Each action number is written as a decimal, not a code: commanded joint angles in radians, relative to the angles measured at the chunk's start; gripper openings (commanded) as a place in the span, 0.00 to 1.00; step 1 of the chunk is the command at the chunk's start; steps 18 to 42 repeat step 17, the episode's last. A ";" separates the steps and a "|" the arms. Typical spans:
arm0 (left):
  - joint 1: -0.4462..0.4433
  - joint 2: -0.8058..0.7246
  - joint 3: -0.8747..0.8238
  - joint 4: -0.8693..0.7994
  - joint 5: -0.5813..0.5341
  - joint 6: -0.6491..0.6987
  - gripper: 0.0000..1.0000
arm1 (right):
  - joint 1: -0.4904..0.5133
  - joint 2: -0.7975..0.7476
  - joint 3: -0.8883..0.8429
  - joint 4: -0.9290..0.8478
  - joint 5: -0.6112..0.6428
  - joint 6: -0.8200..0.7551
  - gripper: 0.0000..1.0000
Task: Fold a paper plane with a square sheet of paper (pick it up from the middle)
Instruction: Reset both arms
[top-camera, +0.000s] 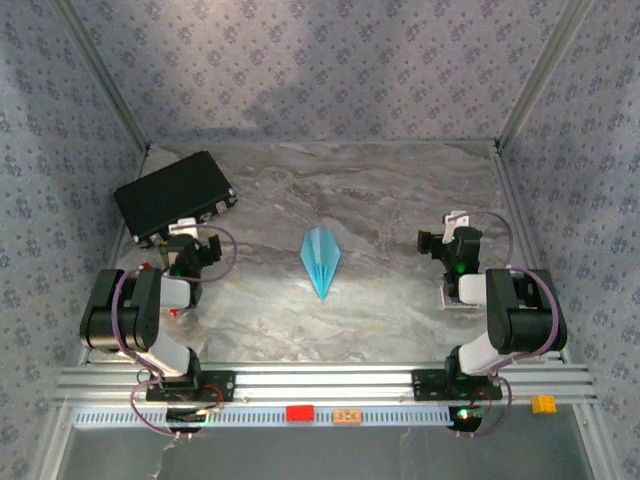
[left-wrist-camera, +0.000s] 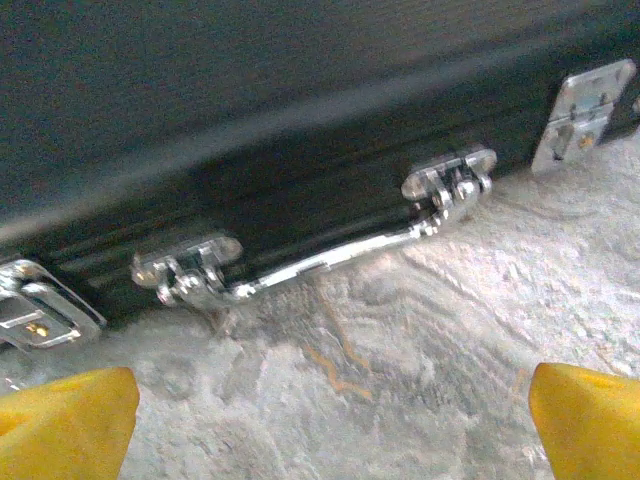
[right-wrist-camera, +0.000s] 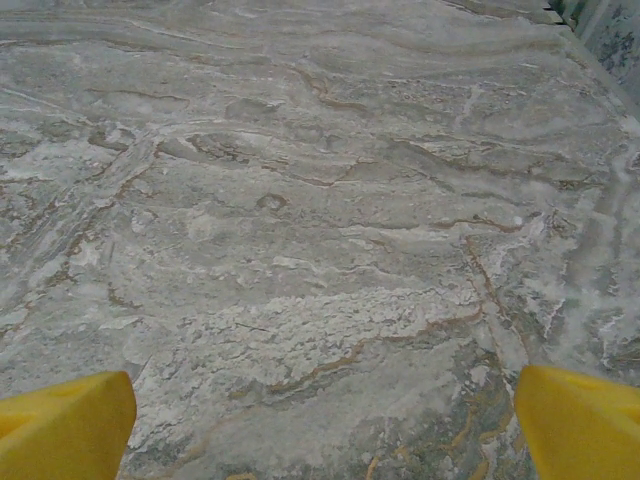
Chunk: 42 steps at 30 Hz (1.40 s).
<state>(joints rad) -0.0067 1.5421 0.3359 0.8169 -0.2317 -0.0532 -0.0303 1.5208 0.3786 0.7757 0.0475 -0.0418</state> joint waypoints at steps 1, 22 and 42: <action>0.008 -0.006 0.059 0.036 0.034 -0.013 1.00 | -0.001 0.001 0.016 0.017 -0.014 0.010 0.99; -0.001 -0.008 0.063 0.024 0.038 0.000 1.00 | 0.001 0.000 0.015 0.018 -0.009 0.010 0.99; -0.001 -0.008 0.063 0.024 0.038 0.000 1.00 | 0.001 0.000 0.015 0.018 -0.009 0.010 0.99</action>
